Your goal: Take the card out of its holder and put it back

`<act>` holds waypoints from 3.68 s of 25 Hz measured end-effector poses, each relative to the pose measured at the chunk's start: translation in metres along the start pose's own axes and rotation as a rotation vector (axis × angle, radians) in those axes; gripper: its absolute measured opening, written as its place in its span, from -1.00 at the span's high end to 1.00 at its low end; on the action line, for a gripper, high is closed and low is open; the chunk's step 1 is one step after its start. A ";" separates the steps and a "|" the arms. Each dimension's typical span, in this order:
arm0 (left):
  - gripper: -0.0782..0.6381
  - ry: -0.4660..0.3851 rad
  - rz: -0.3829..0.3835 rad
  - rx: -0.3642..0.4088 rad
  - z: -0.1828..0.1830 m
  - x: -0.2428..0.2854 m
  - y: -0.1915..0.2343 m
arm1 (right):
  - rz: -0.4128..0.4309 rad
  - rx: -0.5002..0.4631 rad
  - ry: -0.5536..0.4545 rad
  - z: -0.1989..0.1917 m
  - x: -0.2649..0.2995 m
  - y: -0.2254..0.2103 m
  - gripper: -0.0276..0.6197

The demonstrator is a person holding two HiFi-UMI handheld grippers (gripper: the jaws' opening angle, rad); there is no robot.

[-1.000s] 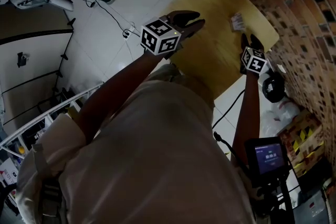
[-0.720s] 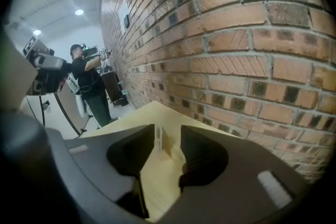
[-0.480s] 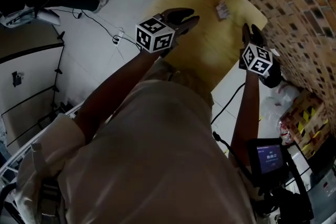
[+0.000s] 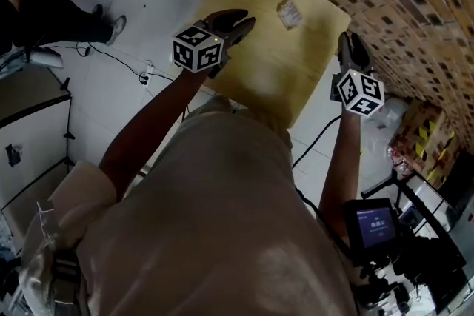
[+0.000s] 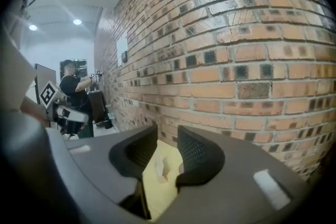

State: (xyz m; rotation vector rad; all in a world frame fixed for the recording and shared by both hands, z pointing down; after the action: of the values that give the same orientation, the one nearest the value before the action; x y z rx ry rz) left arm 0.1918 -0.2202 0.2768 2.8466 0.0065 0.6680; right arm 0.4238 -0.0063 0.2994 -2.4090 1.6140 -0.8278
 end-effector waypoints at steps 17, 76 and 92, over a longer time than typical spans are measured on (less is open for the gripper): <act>0.46 0.002 -0.002 0.021 -0.015 -0.071 0.066 | -0.131 -0.010 -0.086 -0.009 -0.057 0.086 0.55; 0.51 0.069 -0.131 0.060 -0.056 -0.062 -0.101 | -0.168 0.061 0.054 -0.150 -0.223 0.054 0.86; 0.49 0.323 -0.222 0.163 -0.161 -0.074 -0.158 | -0.063 0.120 0.126 -0.213 -0.241 0.091 0.91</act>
State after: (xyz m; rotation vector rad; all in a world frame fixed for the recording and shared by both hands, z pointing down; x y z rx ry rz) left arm 0.0619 -0.0357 0.3517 2.7921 0.4395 1.1096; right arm 0.1741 0.2099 0.3539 -2.3786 1.4886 -1.0749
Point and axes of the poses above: the fingertips, and each gripper's own axes: x forward along the fingers, y to its left, z out of its top, the point moved 6 cm from there along -x, backward along the fingers, and after that the axes turned 10 degrees about x, right-handed, at the moved point
